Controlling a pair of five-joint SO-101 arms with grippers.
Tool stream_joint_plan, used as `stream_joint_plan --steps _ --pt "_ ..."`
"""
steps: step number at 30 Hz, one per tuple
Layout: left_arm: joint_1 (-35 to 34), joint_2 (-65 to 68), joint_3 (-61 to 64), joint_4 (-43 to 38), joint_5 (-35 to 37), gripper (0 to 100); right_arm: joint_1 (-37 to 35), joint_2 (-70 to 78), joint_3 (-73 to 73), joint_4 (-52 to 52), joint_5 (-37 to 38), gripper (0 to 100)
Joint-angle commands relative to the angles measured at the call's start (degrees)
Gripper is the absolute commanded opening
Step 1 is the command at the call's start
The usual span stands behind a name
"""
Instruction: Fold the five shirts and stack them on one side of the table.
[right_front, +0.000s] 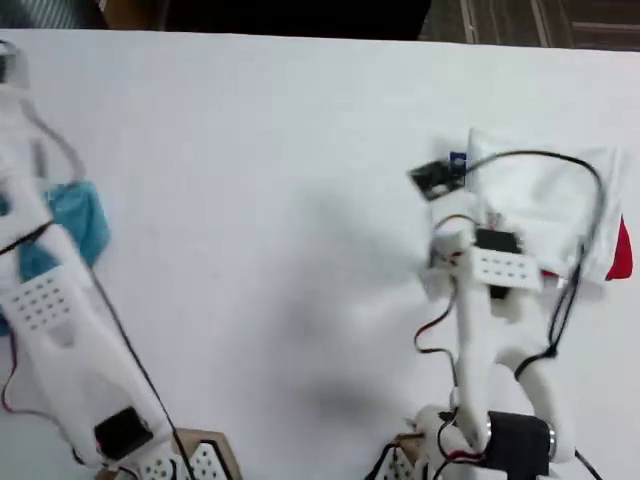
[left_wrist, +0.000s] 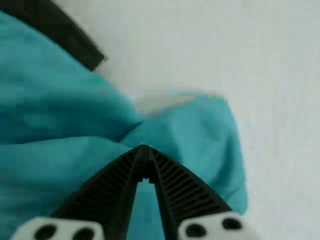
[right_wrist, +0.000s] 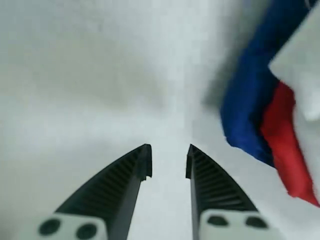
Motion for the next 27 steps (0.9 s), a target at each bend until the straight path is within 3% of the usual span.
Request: stream_joint_plan --steps 1,4,7,13,20,24,27 --pt "-5.8 -4.66 -0.13 0.0 -5.1 5 -7.6 -2.77 -2.02 -1.63 -3.6 12.0" --pt "-8.44 -4.92 7.34 0.53 -10.9 16 -12.62 -2.59 -1.76 -3.38 -5.98 12.0" --pt "-10.55 -5.54 13.67 0.62 -12.13 24 -16.66 -2.59 -0.18 -6.2 -7.03 12.0" --pt "-13.54 -6.07 18.42 0.79 -12.48 22 -21.32 -2.59 3.78 -11.56 -7.38 12.0" --pt "-13.98 -6.24 29.14 0.79 -12.48 21 -21.23 -2.51 8.26 -17.89 -7.38 12.0" --pt "-13.89 -6.24 29.41 0.88 -12.13 3 -21.49 -2.51 10.73 -21.05 -7.38 12.0" --pt "-12.75 -7.21 29.67 0.88 -11.96 3 -21.49 -2.51 10.99 -21.58 -7.38 12.0"
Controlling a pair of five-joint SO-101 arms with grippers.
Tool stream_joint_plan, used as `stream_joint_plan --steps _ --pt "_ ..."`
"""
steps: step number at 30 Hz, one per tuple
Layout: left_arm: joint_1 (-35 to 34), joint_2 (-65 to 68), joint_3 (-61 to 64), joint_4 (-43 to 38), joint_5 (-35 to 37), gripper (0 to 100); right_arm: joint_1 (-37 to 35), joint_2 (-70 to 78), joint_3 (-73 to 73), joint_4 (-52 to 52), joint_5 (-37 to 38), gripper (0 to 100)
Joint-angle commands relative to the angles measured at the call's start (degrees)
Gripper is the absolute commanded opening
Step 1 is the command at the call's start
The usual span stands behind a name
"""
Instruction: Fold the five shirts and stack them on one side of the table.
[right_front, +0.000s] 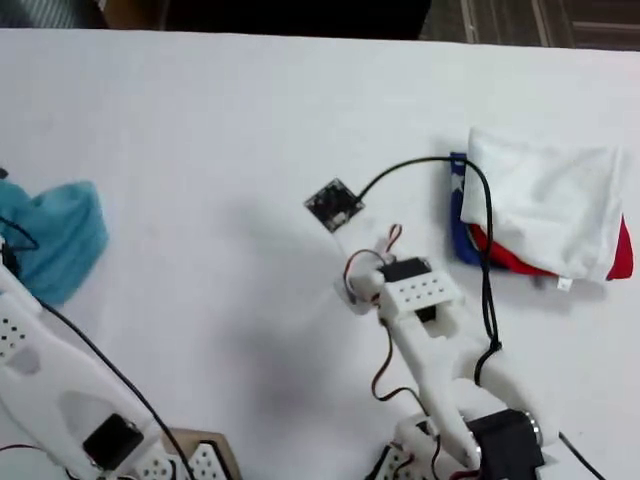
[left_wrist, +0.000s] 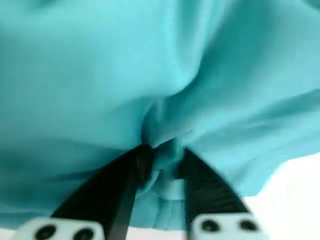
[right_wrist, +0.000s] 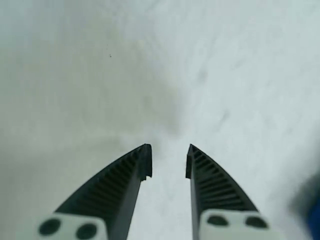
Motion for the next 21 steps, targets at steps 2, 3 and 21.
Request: stream_joint_plan --steps 2,3,21 --pt "2.81 -7.56 0.66 1.05 0.26 3 -0.31 -2.51 -0.09 -1.1 -0.44 12.0" --pt "4.31 -9.14 0.66 1.05 0.26 3 -0.22 -2.51 -0.09 -1.1 -0.44 12.0" --pt "42.55 -44.13 0.75 1.05 10.37 3 0.22 -2.42 3.34 -7.6 -0.53 12.0"
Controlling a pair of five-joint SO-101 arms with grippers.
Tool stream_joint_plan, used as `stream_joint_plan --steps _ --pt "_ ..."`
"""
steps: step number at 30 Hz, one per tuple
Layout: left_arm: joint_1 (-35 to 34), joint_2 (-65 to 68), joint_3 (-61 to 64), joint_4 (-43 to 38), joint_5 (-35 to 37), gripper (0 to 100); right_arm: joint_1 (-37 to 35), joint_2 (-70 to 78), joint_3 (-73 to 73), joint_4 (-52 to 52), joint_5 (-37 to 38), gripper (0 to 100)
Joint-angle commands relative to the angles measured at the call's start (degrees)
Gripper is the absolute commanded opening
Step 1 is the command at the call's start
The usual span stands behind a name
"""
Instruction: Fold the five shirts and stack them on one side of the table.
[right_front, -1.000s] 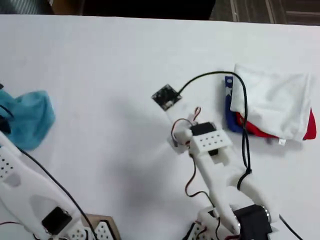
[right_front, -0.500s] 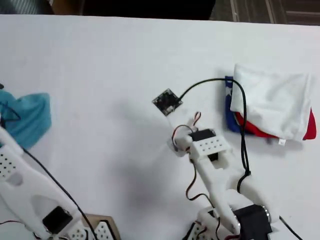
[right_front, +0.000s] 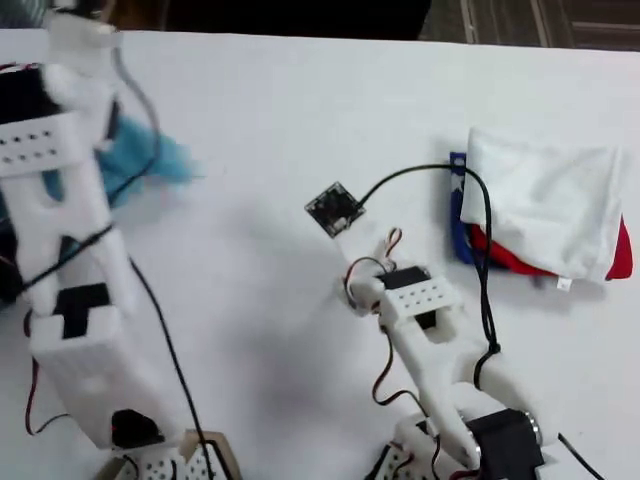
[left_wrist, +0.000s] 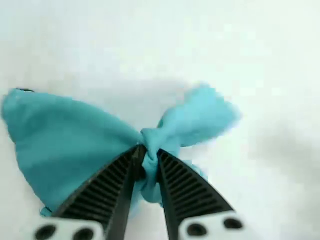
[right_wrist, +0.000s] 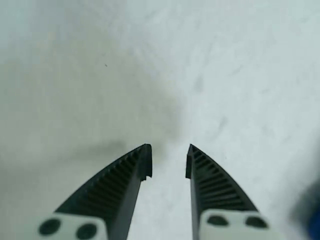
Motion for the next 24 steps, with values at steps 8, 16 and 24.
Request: stream_joint_plan --steps 8,16,24 --pt "4.48 -5.45 -0.31 0.88 2.9 3 0.13 -2.42 -0.26 -1.01 -0.53 12.0" --pt "7.38 -5.8 -0.4 0.88 2.9 3 0.13 -2.42 -0.26 -1.01 -0.53 12.0" --pt "17.67 -8.62 -6.81 0.62 2.99 3 0.13 -2.42 -0.26 -1.01 -0.53 12.0"
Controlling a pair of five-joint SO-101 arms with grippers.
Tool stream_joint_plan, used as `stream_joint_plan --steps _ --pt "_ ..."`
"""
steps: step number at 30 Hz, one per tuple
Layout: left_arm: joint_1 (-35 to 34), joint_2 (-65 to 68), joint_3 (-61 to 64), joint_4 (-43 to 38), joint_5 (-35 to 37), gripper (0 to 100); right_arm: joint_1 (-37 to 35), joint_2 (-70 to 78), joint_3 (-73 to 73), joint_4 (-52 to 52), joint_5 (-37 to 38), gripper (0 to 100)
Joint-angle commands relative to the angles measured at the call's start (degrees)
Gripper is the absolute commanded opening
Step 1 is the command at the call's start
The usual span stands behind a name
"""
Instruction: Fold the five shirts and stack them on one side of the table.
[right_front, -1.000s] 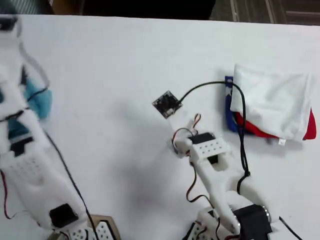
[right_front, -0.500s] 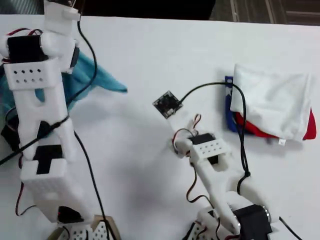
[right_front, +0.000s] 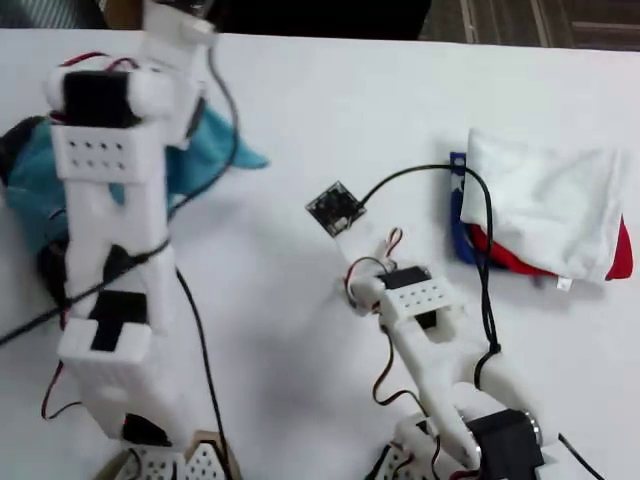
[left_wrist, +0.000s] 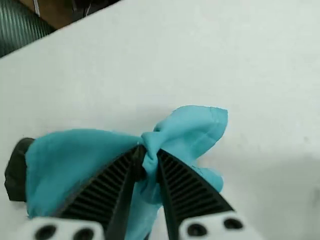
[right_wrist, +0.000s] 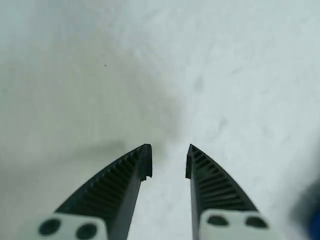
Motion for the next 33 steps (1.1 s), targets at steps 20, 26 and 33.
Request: stream_joint_plan --steps 20,26,33 --pt "-9.58 -5.27 14.9 0.44 -5.36 20 2.24 -2.42 0.18 -1.01 -0.53 11.9" --pt "-20.75 -3.78 17.89 -0.09 -11.25 20 2.15 -1.19 -8.97 5.85 -8.97 12.0" --pt "-31.56 -0.79 24.84 -4.22 -12.4 20 -5.05 16.04 -47.21 35.56 -3.87 13.1"
